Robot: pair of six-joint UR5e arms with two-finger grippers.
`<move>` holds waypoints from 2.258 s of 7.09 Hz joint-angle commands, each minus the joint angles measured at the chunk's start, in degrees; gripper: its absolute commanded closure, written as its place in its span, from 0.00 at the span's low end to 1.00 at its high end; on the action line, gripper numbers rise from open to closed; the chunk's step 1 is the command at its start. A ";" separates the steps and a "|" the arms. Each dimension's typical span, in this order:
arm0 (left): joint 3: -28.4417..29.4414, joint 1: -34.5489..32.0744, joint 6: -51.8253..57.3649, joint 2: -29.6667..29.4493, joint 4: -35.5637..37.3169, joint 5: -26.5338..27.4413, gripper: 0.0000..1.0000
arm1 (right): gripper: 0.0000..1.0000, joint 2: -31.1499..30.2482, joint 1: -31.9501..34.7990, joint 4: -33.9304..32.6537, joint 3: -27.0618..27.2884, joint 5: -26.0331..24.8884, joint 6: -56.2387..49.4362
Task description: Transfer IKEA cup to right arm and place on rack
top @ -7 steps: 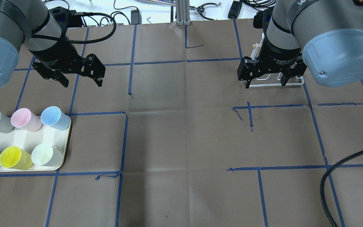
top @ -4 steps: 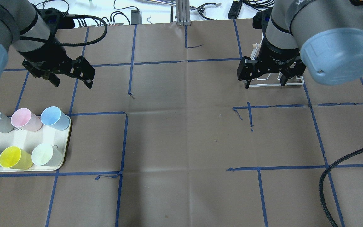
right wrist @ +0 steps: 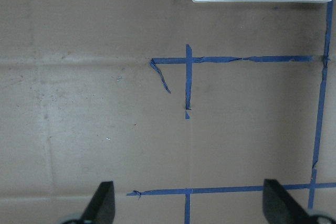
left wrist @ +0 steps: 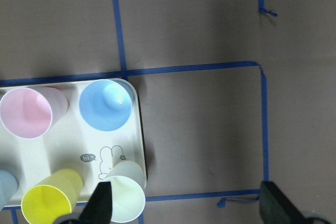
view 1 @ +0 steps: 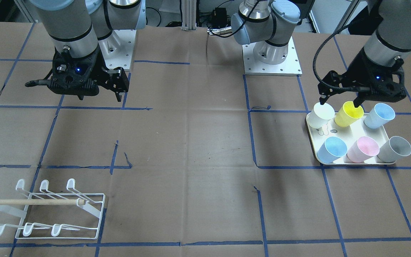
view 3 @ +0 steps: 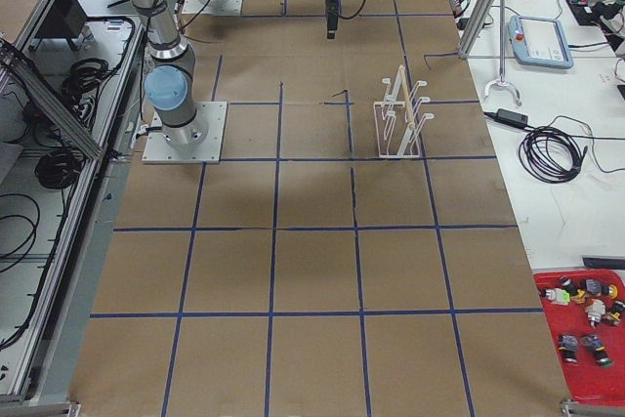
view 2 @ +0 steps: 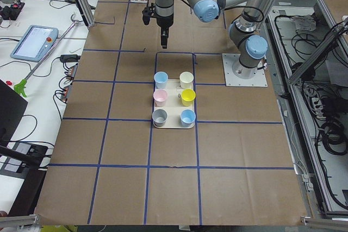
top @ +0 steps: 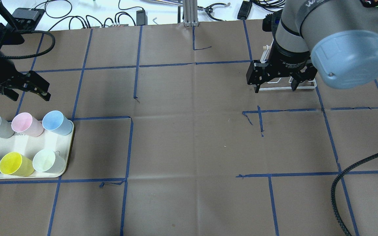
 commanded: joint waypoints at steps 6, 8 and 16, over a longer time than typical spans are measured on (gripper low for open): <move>-15.21 2.57 1.46 -9.86 26.22 0.37 0.03 | 0.00 2.37 -0.18 -0.15 -0.64 0.07 0.09; -15.31 2.49 1.29 -15.84 30.88 0.37 0.03 | 0.00 2.46 -0.18 -3.64 0.41 0.42 0.79; -14.95 2.22 0.84 -14.04 30.30 0.72 1.00 | 0.00 1.67 -1.32 -31.25 14.12 23.44 30.57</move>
